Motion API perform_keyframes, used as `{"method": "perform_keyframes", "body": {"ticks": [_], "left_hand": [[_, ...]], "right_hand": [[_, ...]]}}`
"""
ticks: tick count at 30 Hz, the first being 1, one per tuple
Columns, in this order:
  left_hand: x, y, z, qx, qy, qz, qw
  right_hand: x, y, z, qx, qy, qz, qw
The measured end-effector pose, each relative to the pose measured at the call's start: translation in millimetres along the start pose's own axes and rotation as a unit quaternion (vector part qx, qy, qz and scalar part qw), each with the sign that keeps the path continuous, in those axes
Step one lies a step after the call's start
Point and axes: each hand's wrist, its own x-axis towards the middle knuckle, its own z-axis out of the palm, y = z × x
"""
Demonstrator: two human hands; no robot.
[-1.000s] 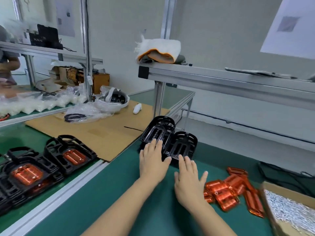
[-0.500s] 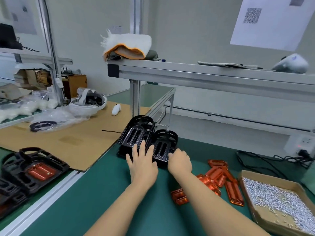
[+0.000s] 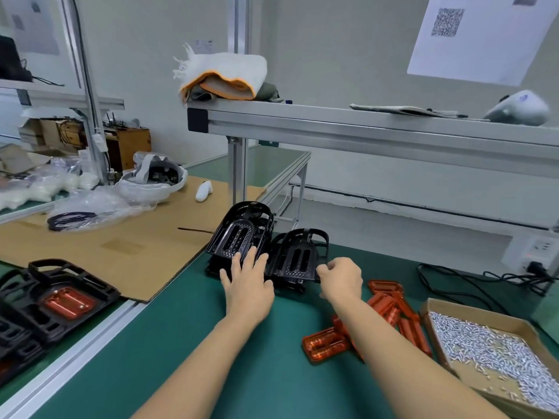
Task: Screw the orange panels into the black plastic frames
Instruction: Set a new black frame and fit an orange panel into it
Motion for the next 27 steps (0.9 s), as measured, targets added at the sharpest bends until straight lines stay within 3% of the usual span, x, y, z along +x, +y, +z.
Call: {"method": "perform_keyframes", "body": {"ticks": [6, 10, 16, 22, 27], "left_hand": [[-20, 10, -4, -0.060, 0.024, 0.027, 0.998], [-51, 30, 0, -0.248, -0.003, 0.036, 0.968], [-102, 72, 5, -0.489, -0.138, -0.034, 0.861], [-125, 98, 3, -0.613, -0.233, -0.067, 0.752], [-131, 97, 5, -0.744, -0.313, -0.102, 0.582]], "right_hand": [[-16, 49, -53, 0.043, 0.004, -0.077, 0.996], [-34, 79, -82, 0.099, -0.012, -0.084, 0.991], [-75, 107, -123, 0.132, -0.020, -0.138, 0.981], [-114, 119, -161, 0.118, 0.007, -0.222, 0.968], [-142, 128, -178, -0.004, 0.026, -0.371, 0.928]]}}
